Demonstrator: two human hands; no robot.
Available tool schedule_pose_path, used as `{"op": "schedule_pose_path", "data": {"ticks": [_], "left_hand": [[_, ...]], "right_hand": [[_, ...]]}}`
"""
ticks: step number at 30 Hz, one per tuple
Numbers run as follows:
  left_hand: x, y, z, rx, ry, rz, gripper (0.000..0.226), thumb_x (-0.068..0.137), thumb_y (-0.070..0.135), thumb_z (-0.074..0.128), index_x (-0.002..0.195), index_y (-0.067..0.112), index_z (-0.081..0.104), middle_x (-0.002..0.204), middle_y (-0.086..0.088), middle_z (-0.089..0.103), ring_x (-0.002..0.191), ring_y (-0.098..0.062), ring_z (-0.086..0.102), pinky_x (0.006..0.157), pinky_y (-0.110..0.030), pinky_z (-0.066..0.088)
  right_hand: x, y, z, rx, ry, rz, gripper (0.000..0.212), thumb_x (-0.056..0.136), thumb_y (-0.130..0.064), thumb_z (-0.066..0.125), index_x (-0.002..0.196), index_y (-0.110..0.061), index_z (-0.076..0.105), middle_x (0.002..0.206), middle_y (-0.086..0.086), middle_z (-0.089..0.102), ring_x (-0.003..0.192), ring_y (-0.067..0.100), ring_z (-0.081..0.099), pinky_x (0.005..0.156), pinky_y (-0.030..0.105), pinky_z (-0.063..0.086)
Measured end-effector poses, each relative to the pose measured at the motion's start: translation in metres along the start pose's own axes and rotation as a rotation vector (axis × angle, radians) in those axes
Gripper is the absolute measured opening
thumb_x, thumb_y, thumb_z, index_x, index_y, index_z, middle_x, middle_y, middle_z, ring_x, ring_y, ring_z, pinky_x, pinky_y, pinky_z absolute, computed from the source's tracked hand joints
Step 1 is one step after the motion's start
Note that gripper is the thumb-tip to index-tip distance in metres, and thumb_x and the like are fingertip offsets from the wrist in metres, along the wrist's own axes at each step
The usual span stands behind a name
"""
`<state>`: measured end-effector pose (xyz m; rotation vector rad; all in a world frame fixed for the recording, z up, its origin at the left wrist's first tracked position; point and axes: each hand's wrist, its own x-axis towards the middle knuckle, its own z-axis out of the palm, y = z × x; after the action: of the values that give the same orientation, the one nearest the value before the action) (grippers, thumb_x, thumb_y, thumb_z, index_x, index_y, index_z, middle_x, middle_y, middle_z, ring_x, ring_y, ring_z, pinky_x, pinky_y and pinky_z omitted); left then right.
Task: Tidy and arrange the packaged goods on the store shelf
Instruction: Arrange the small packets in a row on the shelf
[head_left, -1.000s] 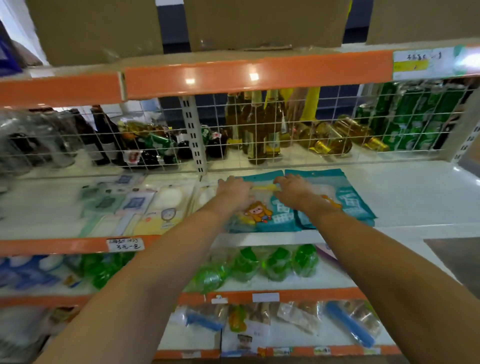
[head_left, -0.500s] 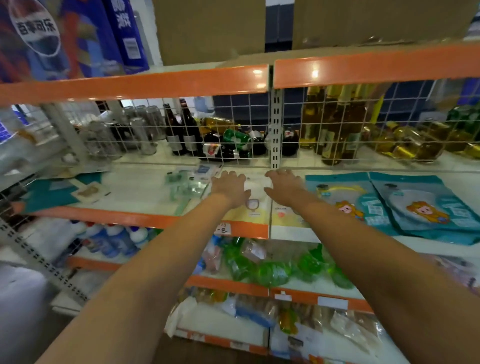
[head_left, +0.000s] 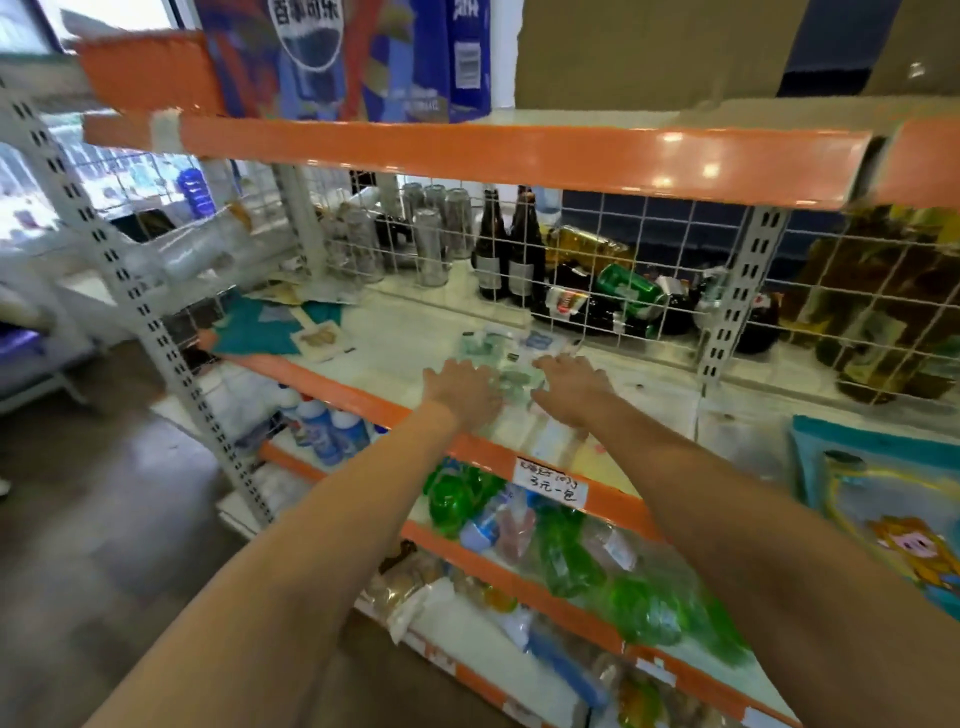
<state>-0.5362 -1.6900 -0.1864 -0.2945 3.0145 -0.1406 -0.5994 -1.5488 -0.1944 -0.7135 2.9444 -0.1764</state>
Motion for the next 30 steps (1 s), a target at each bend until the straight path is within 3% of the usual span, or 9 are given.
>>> {"op": "schedule_pose_path", "data": {"ticks": [6, 15, 20, 26, 30], "left_hand": [[0.026, -0.055, 0.003, -0.012, 0.033, -0.131, 0.053, 0.099, 0.048, 0.032, 0.141, 0.017, 0.037, 0.139, -0.009, 0.043, 0.130, -0.030, 0.037, 0.103, -0.047, 0.032], [0.040, -0.128, 0.023, -0.050, -0.012, -0.270, 0.049, 0.100, 0.047, 0.029, 0.141, 0.023, 0.038, 0.140, -0.008, 0.044, 0.131, -0.030, 0.036, 0.103, -0.049, 0.031], [0.048, -0.184, 0.027, 0.001, -0.030, -0.280, 0.049, 0.100, 0.047, 0.030, 0.143, 0.025, 0.038, 0.141, -0.007, 0.044, 0.131, -0.029, 0.038, 0.103, -0.047, 0.036], [0.064, -0.264, 0.028, 0.021, -0.042, -0.276, 0.050, 0.098, 0.045, 0.034, 0.142, 0.022, 0.039, 0.140, -0.008, 0.044, 0.130, -0.030, 0.037, 0.105, -0.051, 0.030], [0.078, -0.306, 0.035, 0.060, -0.043, -0.232, 0.045, 0.099, 0.040, 0.033, 0.138, 0.020, 0.043, 0.133, -0.009, 0.049, 0.124, -0.031, 0.042, 0.100, -0.049, 0.033]], "right_hand": [[0.056, -0.039, 0.000, -0.042, 0.022, -0.155, 0.054, 0.099, -0.038, 0.041, 0.146, -0.015, 0.031, 0.150, 0.011, 0.032, 0.136, 0.030, 0.035, 0.105, 0.041, 0.036], [0.107, -0.113, 0.027, -0.054, -0.066, -0.337, 0.048, 0.099, -0.039, 0.040, 0.144, -0.020, 0.036, 0.146, 0.009, 0.037, 0.133, 0.029, 0.035, 0.108, 0.041, 0.035], [0.141, -0.170, 0.028, -0.019, -0.060, -0.344, 0.048, 0.099, -0.039, 0.040, 0.143, -0.021, 0.036, 0.146, 0.008, 0.037, 0.134, 0.028, 0.035, 0.108, 0.042, 0.033], [0.175, -0.236, 0.040, 0.011, -0.049, -0.303, 0.047, 0.098, -0.040, 0.039, 0.141, -0.020, 0.038, 0.142, 0.009, 0.041, 0.130, 0.028, 0.038, 0.105, 0.042, 0.035], [0.192, -0.268, 0.050, 0.021, -0.040, -0.268, 0.048, 0.098, -0.039, 0.039, 0.142, -0.017, 0.037, 0.142, 0.009, 0.040, 0.130, 0.029, 0.038, 0.105, 0.043, 0.036]]}}
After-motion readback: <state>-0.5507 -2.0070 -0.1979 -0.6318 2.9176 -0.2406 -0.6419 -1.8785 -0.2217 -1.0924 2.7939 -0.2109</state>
